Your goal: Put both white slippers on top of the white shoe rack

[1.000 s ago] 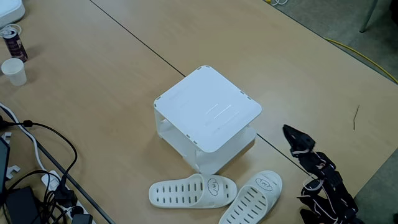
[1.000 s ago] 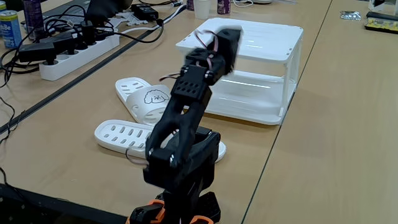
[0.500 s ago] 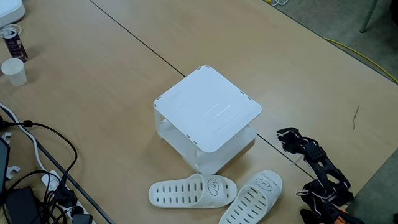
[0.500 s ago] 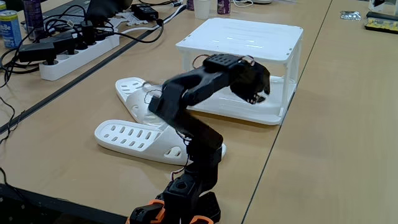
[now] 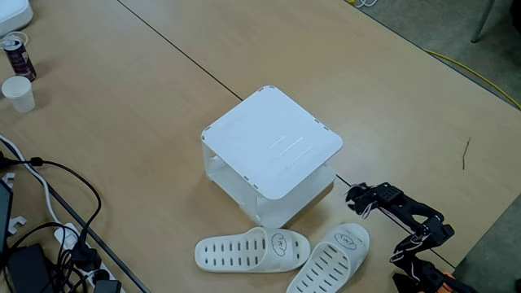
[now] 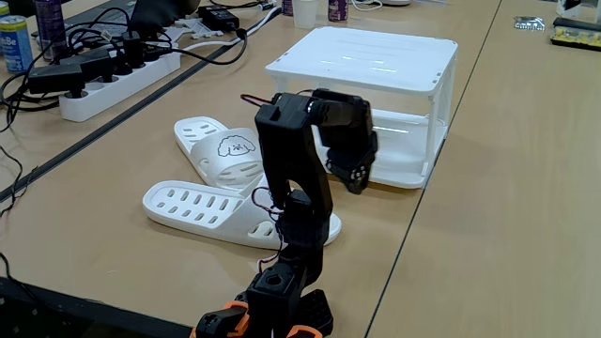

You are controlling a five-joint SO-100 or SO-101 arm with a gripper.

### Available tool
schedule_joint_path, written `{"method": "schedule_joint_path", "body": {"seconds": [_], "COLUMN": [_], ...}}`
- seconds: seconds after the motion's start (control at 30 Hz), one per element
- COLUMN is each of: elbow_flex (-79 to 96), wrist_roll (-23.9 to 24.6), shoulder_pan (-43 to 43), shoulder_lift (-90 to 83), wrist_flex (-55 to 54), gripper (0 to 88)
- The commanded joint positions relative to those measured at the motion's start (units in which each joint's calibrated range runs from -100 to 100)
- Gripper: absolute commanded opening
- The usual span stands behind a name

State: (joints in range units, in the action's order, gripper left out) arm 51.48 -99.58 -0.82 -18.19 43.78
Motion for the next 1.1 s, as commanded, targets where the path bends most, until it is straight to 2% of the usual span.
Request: {"method": "schedule_joint_path", "body": {"seconds": [0.0, 0.3, 0.6, 1.07], "elbow_flex": [-4.1, -4.0, 1.7, 17.7], "wrist_roll": [-0.4, -0.4, -0.4, -0.4], "shoulder_pan": [-3.0, -4.0, -4.4, -14.8], "shoulder_lift": [2.1, 8.5, 7.7, -6.1], "wrist_flex": [0.1, 0.0, 0.1, 0.2], "gripper": [0.6, 0.6, 0.6, 0.6]}}
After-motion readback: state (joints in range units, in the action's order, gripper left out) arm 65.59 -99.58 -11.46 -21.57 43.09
